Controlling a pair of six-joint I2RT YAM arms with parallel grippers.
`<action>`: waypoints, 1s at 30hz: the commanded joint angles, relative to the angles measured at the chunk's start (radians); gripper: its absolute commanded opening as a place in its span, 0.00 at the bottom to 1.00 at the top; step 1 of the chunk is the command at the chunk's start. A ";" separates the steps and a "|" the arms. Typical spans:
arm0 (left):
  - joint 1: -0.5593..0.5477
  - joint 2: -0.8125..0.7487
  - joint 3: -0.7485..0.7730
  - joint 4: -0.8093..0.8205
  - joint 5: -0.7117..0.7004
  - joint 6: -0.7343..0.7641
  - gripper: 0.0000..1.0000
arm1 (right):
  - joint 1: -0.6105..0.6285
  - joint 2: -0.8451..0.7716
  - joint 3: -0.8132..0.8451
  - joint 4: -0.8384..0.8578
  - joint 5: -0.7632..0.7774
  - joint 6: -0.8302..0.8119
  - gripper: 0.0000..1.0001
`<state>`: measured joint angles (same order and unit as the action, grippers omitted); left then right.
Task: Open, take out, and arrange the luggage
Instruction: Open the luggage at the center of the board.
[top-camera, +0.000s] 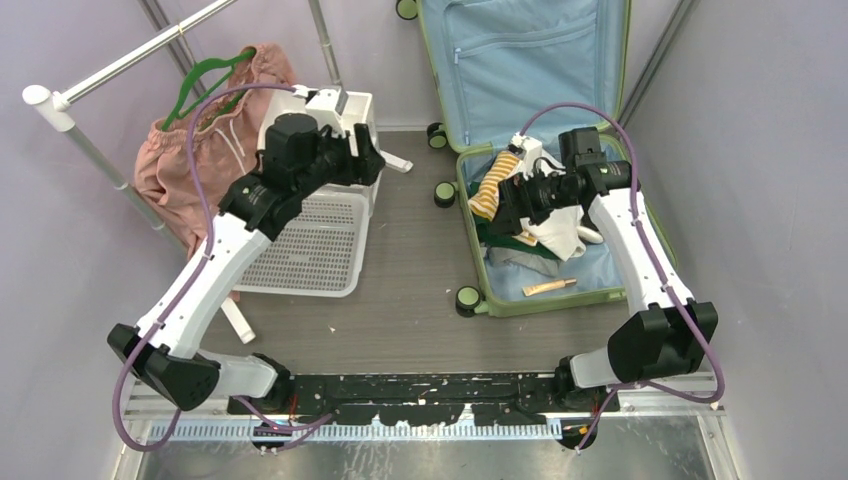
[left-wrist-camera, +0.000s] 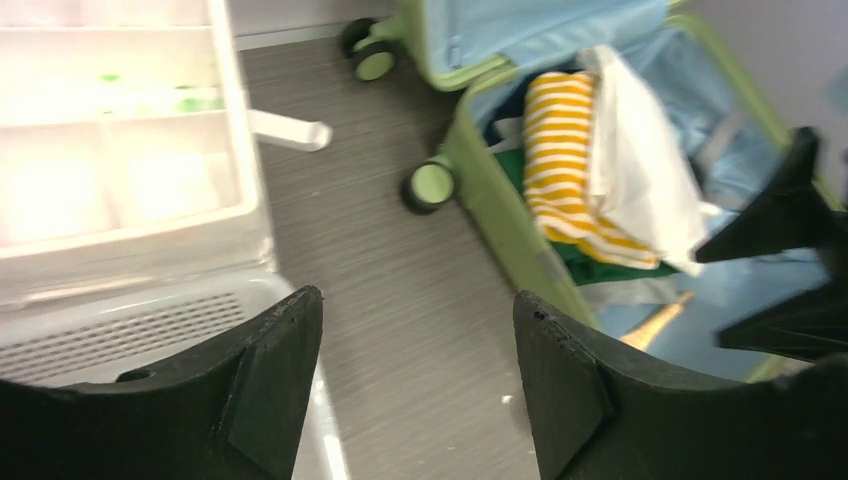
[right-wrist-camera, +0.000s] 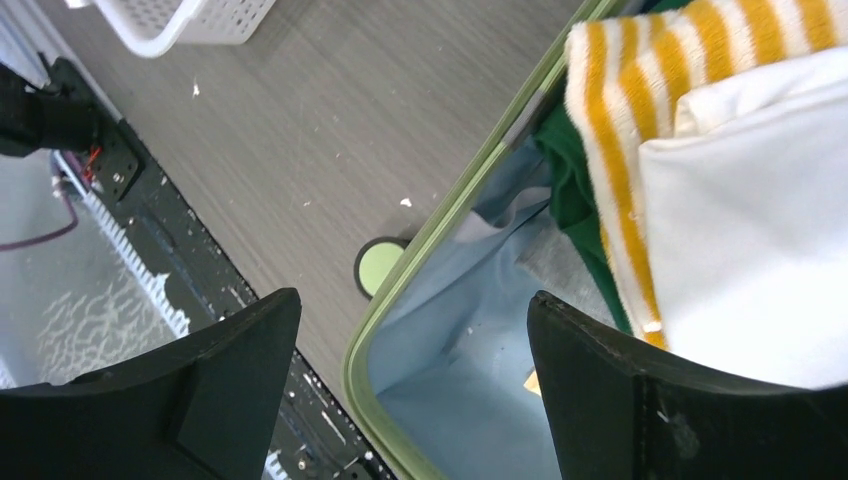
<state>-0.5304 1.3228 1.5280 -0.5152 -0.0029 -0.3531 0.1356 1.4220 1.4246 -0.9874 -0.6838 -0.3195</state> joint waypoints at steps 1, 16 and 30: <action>0.059 0.010 -0.006 -0.066 -0.068 0.147 0.71 | -0.045 -0.055 -0.015 -0.069 -0.107 -0.080 0.89; 0.119 0.323 0.200 -0.053 -0.125 0.154 0.39 | -0.172 -0.150 -0.153 -0.010 -0.118 -0.039 0.91; 0.122 0.457 0.316 -0.099 -0.151 0.172 0.40 | -0.188 -0.155 -0.176 0.010 -0.156 -0.022 0.91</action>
<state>-0.4145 1.7489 1.7706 -0.6083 -0.1661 -0.1970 -0.0479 1.2938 1.2556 -1.0122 -0.7963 -0.3553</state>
